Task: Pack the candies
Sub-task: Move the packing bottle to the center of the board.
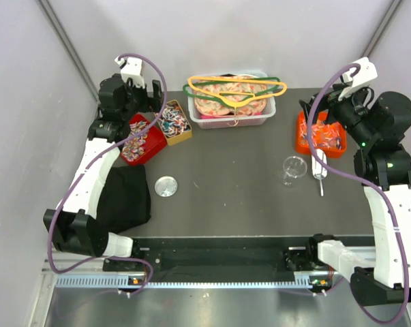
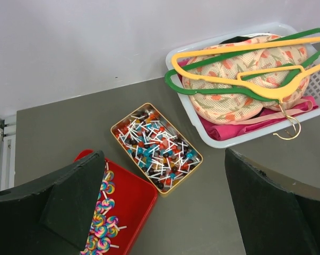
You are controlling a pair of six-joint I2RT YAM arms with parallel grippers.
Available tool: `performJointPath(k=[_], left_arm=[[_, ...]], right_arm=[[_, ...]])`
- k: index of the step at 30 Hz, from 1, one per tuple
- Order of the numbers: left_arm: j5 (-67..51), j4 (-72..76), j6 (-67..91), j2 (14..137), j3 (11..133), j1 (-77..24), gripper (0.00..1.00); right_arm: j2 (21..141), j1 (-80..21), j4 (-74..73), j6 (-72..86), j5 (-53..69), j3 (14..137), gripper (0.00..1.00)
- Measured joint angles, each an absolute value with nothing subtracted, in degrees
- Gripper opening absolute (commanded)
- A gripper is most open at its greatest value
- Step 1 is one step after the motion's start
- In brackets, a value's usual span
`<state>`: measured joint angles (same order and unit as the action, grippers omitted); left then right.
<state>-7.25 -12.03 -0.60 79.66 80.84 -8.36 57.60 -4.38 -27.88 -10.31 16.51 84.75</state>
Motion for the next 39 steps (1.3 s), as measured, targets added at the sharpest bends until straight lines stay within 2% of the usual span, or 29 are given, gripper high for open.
performJointPath(k=[7, 14, 16, 21, 25, 28, 34, 35, 39], left_arm=[[-9.26, -12.01, -1.52, 79.66, 80.82, -8.84, 0.99], [-11.75, -11.92, -4.27, 79.68, 78.30, -11.81, 0.99], [-12.12, -11.92, -5.48, 79.68, 76.58, -13.61, 0.99], [-12.80, -11.90, -8.03, 79.92, 72.34, -16.47, 0.99], [-12.95, -11.55, -8.80, 80.73, 70.89, -16.80, 0.99], [-13.10, -11.35, -8.99, 81.21, 70.76, -17.06, 0.99], [-13.63, -9.85, -9.15, 81.25, 70.41, -17.98, 0.99], [-13.69, -9.65, -9.15, 81.25, 70.11, -18.09, 0.99], [-13.91, -9.39, -9.19, 81.25, 68.42, -18.59, 0.99]], right_arm=[[57.58, -4.38, -27.90, -11.05, 16.45, 84.75, 0.99], [60.25, -4.38, -29.30, -13.10, 8.80, 84.55, 0.90], [60.97, -4.36, -29.08, -13.67, 6.17, 81.84, 0.90], [59.00, -4.21, -30.37, -15.46, 0.80, 66.26, 0.89], [60.20, 0.84, -31.64, -15.11, 0.43, 62.52, 0.85], [63.75, 5.45, -30.85, -14.35, 0.86, 63.57, 0.81], [73.87, 6.04, -28.91, -13.45, 3.86, 67.51, 0.75], [74.94, 6.07, -28.58, -13.45, 4.54, 67.53, 0.69], [77.56, 6.07, -28.93, -13.47, 7.99, 67.53, 0.62]])
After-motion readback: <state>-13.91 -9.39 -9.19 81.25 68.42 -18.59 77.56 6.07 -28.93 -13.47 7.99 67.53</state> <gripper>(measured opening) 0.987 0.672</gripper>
